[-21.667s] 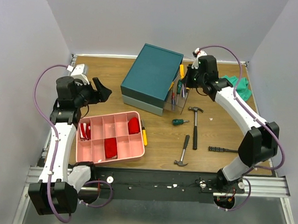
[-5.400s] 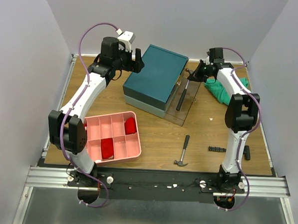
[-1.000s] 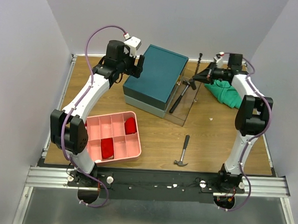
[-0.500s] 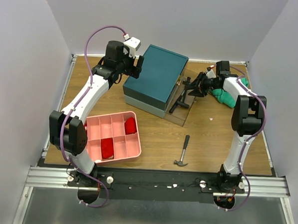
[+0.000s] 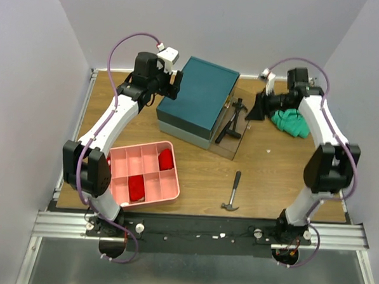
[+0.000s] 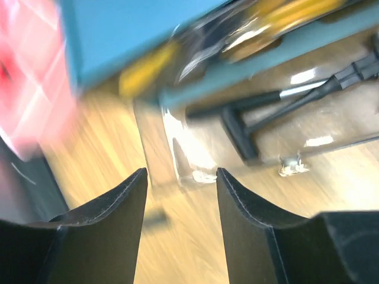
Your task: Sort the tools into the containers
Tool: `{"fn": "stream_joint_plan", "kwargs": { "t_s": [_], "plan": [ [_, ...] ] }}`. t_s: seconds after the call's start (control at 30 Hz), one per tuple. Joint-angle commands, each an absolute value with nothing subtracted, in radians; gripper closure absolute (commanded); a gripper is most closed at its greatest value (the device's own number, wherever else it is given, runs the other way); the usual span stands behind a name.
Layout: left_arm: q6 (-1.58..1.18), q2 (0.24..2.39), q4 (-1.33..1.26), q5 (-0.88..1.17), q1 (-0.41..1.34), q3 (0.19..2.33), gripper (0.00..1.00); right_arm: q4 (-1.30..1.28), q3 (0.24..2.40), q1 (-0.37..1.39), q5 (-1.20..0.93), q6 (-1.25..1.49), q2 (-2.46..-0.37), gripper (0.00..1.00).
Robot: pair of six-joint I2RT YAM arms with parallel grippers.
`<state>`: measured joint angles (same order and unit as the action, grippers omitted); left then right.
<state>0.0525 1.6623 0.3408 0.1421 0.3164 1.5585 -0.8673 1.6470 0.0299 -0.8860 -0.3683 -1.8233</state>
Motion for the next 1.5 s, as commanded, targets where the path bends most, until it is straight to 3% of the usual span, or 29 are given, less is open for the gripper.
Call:
{"fn": "stream_joint_plan", "kwargs": {
  "t_s": [0.0, 0.1, 0.27, 0.4, 0.6, 1.23, 1.47],
  "plan": [
    [0.040, 1.635, 0.325, 0.132, 0.322, 1.539, 0.06, -1.270, 1.405, 0.057, -0.823, -1.527, -1.678, 0.42],
    [0.034, 1.637, 0.324, 0.137, 0.322, 1.540, 0.06, -1.310, 1.260, 0.103, -0.712, -1.794, -1.599, 0.43],
    [0.034, 1.629, 0.324, 0.133, 0.321, 1.532, 0.06, -1.189, 1.108, 0.238, -0.614, -1.953, -1.484, 0.43],
    [0.031, 1.611, 0.324, 0.137, 0.319, 1.511, 0.06, -1.163, 1.069, 0.394, -0.589, -2.029, -1.497, 0.44],
    [0.021, 1.575, 0.339, 0.140, 0.314, 1.463, 0.06, -1.213, 1.061, 0.486, -0.601, -2.173, -1.560, 0.45],
    [-0.051, 1.517, 0.341, 0.179, 0.264, 1.356, 0.06, -1.020, 0.904, 0.701, -0.532, -2.177, -1.635, 0.51],
    [-0.049, 1.477, 0.348, 0.179, 0.256, 1.328, 0.06, -0.936, 0.792, 0.759, -0.468, -2.210, -1.629, 0.61]
  ]
}}
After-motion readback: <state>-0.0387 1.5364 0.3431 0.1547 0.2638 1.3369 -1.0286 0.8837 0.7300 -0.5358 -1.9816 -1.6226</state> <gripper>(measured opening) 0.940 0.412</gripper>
